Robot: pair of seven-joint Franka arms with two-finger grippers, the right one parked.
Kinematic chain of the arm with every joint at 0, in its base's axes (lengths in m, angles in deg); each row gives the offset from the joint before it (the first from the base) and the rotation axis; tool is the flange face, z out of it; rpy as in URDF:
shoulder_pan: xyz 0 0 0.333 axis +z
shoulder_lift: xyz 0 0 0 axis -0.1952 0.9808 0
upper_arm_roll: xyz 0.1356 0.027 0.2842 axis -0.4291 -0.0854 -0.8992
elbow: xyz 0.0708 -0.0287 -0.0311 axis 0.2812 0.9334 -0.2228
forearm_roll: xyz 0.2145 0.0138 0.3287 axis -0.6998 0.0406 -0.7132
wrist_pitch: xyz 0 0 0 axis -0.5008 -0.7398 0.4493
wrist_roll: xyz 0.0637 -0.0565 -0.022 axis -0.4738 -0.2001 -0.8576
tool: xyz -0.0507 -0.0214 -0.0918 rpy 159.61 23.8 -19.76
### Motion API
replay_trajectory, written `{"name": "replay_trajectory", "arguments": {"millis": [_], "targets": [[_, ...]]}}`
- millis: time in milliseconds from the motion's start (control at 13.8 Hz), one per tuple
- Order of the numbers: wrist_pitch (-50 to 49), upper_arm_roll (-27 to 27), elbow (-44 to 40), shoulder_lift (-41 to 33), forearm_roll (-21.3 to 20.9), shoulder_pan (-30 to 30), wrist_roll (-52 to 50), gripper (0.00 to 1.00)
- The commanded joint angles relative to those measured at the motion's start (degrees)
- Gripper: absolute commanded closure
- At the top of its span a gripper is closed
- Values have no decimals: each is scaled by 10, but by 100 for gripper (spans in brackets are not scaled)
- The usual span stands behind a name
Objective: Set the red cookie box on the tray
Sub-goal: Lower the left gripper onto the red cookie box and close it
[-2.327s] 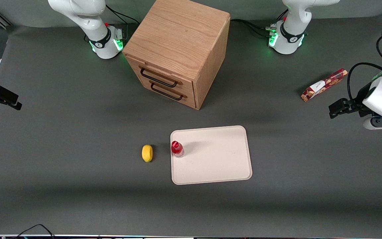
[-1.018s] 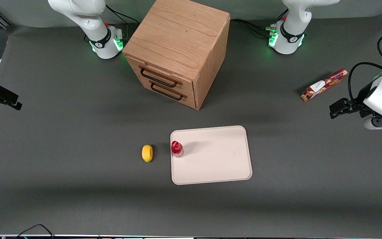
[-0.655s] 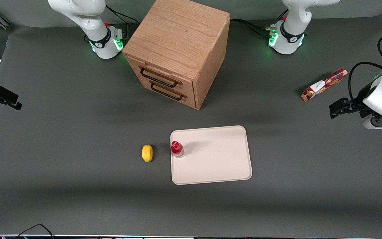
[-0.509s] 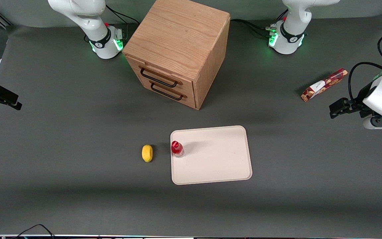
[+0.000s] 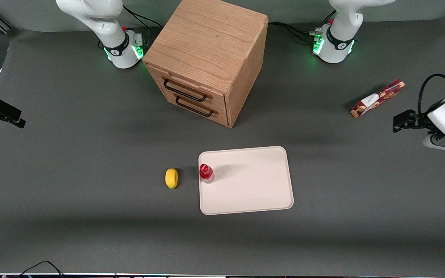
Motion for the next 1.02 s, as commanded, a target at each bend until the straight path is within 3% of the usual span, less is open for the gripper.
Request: {"name": "replay_trajectory", "arguments": {"millis": [0,218,655,945], "targets": [[-2,1,35,-4,-11,44,124,0],[18,1,104,-20,-28,86,207,0],[167,0,349,-138,-43,131,297,0],[285,0,464,-156,-43,173,356,0]]}}
